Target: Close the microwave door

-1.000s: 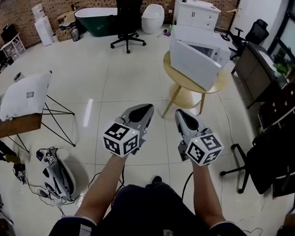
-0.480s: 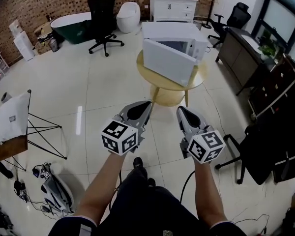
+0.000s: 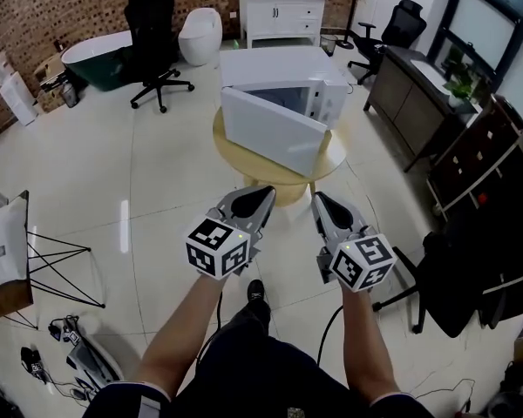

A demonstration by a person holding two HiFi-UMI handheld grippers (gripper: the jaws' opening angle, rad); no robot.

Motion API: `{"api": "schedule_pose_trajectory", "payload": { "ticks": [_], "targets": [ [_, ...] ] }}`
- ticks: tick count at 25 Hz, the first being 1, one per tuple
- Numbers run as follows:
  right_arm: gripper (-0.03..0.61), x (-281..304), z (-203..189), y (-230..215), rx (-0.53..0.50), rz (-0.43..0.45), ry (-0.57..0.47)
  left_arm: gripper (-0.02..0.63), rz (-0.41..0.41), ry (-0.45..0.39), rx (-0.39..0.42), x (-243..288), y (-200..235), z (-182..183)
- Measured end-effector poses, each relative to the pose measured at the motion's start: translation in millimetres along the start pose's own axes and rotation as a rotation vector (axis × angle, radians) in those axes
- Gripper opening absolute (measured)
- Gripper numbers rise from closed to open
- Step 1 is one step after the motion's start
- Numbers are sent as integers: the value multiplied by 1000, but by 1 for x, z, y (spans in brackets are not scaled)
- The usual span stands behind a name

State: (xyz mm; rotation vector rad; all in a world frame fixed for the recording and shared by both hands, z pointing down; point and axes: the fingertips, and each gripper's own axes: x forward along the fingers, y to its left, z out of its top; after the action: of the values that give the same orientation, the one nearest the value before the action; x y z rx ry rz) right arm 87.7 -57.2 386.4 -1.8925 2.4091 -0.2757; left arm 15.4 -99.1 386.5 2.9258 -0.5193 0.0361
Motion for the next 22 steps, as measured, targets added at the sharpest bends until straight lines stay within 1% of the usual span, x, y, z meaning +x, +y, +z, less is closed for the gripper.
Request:
{"api": "schedule_pose_trajectory", "payload": {
  "ticks": [10,16,19,22],
  "targets": [
    [2,71,11,-72,10,-23,0,12,-2,41,5,71,58,0],
    [2,97,3,-101,-12,-22,49,12,11,50,-27,103,75,-8],
    [2,107,6,-118,0,-10,51,12,33,53,-37,119,79,-8],
    [2,120,5,-130,-9,29,73,12,75,49,-49,133,88,-9]
  ]
}}
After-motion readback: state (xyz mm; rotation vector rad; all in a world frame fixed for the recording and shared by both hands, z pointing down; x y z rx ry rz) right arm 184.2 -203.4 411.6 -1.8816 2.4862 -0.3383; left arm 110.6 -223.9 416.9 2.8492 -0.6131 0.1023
